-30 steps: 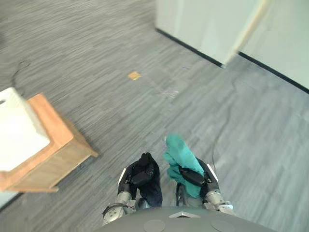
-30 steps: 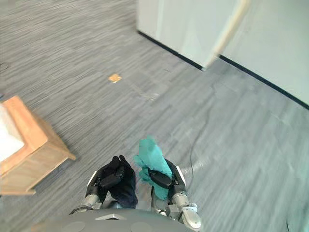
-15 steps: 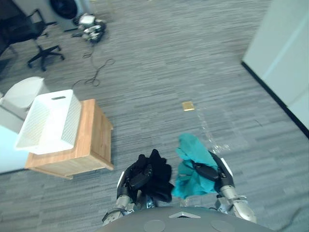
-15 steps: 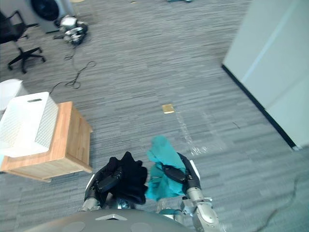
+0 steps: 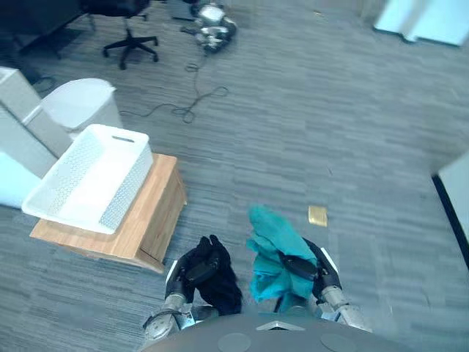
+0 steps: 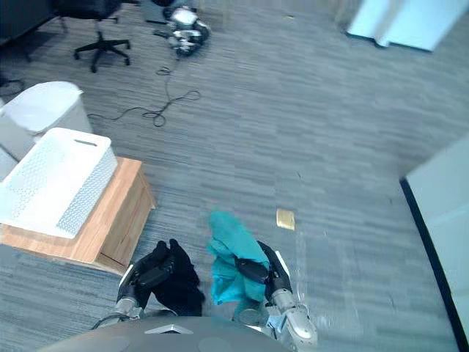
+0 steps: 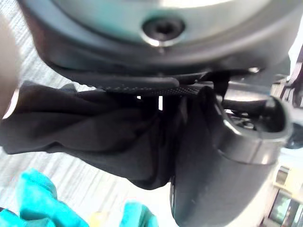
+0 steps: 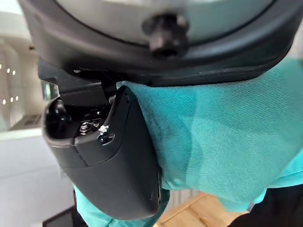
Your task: Tidy up the quilt and then pick up the clothes from the bed and put them into the laundry hamper
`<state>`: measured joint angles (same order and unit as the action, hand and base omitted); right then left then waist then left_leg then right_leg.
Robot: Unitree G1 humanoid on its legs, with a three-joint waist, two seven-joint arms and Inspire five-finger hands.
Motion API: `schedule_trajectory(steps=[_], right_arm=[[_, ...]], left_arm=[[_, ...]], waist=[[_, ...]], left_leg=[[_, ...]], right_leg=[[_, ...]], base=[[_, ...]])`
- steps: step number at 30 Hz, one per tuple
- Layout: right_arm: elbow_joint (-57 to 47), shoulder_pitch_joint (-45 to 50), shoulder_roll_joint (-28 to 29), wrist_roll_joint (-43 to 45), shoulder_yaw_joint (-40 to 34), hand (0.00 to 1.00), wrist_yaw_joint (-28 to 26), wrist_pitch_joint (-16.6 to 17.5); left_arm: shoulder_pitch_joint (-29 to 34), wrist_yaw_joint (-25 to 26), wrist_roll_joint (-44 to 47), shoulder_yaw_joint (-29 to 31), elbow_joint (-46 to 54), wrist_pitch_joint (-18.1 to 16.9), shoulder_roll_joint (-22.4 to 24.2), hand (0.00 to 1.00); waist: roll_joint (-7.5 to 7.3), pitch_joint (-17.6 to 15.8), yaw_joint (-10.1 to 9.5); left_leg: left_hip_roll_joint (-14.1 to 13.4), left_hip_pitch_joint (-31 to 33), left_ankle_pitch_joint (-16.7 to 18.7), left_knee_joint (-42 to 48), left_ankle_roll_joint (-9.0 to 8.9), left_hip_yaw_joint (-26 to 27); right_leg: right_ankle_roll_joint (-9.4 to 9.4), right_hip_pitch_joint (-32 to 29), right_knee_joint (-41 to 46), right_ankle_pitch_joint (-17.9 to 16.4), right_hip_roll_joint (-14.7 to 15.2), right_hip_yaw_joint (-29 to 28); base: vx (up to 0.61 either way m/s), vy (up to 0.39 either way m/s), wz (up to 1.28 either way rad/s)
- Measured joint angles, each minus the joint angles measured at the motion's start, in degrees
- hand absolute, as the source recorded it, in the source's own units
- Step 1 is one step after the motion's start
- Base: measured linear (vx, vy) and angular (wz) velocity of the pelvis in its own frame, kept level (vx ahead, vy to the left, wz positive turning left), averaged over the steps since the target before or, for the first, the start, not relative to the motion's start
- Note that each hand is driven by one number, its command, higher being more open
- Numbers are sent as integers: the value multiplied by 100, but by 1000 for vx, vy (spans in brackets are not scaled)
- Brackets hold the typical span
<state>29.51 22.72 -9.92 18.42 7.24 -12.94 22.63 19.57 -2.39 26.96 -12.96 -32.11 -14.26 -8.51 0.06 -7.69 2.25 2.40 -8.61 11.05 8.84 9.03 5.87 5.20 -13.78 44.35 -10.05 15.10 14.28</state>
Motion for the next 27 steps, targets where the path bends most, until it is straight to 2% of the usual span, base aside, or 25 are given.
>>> schedule_trajectory(steps=[1,2,3,4,5,6,7,8,9,10,11,12,13,15,16,17,18,19,20,22,24,26,27], right_arm=[[-3,80,28,-1,8,0,38,31],[-3,120,96,-1,23,0,64,43],[-6,120,141,-1,41,0,65,44],[-37,88,190,0,144,0,65,58],[-86,105,201,-1,306,0,50,68],[-55,48,135,-3,316,0,56,58],[-51,-64,59,-9,360,0,77,29],[-53,-167,7,-9,360,0,89,29],[-54,-298,-38,-8,330,0,167,28],[-56,-358,-71,-10,332,0,214,23],[-59,-449,-108,-7,332,0,284,13],[-96,-505,-106,-4,262,0,316,13],[-111,-544,-106,-5,222,0,316,13],[-187,-808,-108,-14,52,0,286,12],[-188,-861,-110,-18,-6,0,274,7],[-165,-909,-77,-25,-122,0,274,-71],[-156,-942,-55,-35,-155,0,282,-142],[-175,-997,-24,-196,-159,0,288,-171],[-169,-1010,16,-260,-112,0,296,-235],[-166,-1040,171,-266,56,0,369,-334],[-168,-1062,302,-291,199,0,452,-341],[-187,-999,336,-283,306,0,628,-379],[-232,-924,360,-238,325,0,761,-377]], left_arm=[[-77,20,40,8,14,-5,-39,0],[-109,66,53,54,78,-45,-95,0],[-104,81,54,84,135,-79,-147,0],[-46,85,98,160,281,-143,-274,0],[119,80,218,280,438,-194,-412,0],[125,102,244,334,337,-174,-356,0],[226,134,355,403,339,-167,-224,0],[303,119,469,443,360,-186,-100,0],[316,31,546,454,365,-188,16,0],[290,-22,546,461,368,-187,51,0],[366,-114,469,476,417,-180,98,0],[438,-159,370,461,536,-161,111,0],[478,-172,362,452,615,-159,115,0],[490,-183,391,453,866,-96,150,0],[441,-189,393,450,849,-73,176,0],[345,-209,415,444,764,-35,207,0],[285,-209,421,458,717,-14,204,0],[259,-264,445,477,746,-5,208,0],[262,-376,457,486,754,-7,170,0],[294,-519,464,496,642,4,112,0],[289,-646,417,492,602,37,98,0],[289,-841,343,437,610,64,104,0],[282,-987,124,354,715,64,80,0]], waist=[[8,-7,-12],[-10,0,-50],[-65,2,-75],[-213,-42,-125],[-444,-36,-182],[-302,-53,-217],[-66,1,-289],[66,-37,-291],[203,-127,-249],[177,-214,-244],[184,-235,-294],[149,-234,-429],[136,-231,-469],[138,-229,-510],[162,-236,-499],[154,-229,-511],[103,-207,-523],[2,-204,-498],[-97,-223,-534],[-187,-194,-625],[-178,-200,-604],[-123,-195,-432],[-123,-211,-296]], left_leg=[[-59,-72,72,5,-129,-437],[-123,-106,200,20,-339,-812],[-128,-121,267,50,-447,-964],[-127,-202,482,159,-631,-1232],[-105,-272,778,348,-788,-1409],[-245,-308,922,473,-881,-1463],[-499,-239,965,709,-1020,-1400],[-717,-74,953,1079,-1053,-1208],[-1016,346,696,2028,-1374,-673],[-1174,568,572,2504,-1413,-376],[-1490,888,517,3187,-1373,329],[-1601,1066,547,3343,-1331,911],[-1591,1144,561,3275,-1294,1116],[-1338,1326,464,2099,-1248,1779],[-1227,1363,338,1670,-1242,1881],[-960,1308,-88,874,-876,2045],[-770,1164,-291,553,-911,2051],[-511,1039,-525,57,-800,1953],[-429,1018,-550,-62,-773,1855],[-399,1010,-549,-26,-770,1734],[-407,919,-541,-20,-761,1638],[-345,643,-516,-198,-727,1393],[-361,467,-319,-349,-627,1111]], right_leg=[[70,-32,-1128,52,-140,-462],[218,13,-2230,228,-300,-1011],[260,35,-2693,405,-347,-1282],[280,93,-3208,761,-399,-1633],[289,97,-3166,1172,-437,-1847],[372,87,-2850,1027,-511,-1709],[200,145,-2720,805,-659,-1481],[115,314,-2756,676,-740,-1220],[21,777,-3005,573,-746,-796],[1,1036,-3185,585,-748,-621],[-43,1476,-3558,618,-762,-316],[-76,1750,-3830,638,-737,-129],[-79,1842,-3936,638,-714,-24],[-50,2135,-4186,656,-645,363],[-49,2163,-4182,655,-625,477],[-14,2205,-4174,633,-540,697],[22,2234,-4172,624,-436,779],[54,2241,-4158,645,-376,996],[57,2277,-4158,647,-330,1122],[60,2318,-4009,652,-287,1135],[63,2281,-3394,648,-212,1191],[67,1889,-1681,679,54,1142],[175,1241,-195,761,231,637]], base=[[391,-368,194],[436,-486,182],[431,-564,159],[435,-651,129],[358,-576,118],[267,-453,82],[259,-370,71],[396,-500,124],[384,-479,135],[343,-436,152],[254,-297,102],[233,-261,81],[208,-188,52],[222,-92,63],[249,-20,78],[192,7,59],[251,12,83],[282,26,74],[286,27,71],[271,12,49],[229,12,76],[195,62,123],[162,10,125]])
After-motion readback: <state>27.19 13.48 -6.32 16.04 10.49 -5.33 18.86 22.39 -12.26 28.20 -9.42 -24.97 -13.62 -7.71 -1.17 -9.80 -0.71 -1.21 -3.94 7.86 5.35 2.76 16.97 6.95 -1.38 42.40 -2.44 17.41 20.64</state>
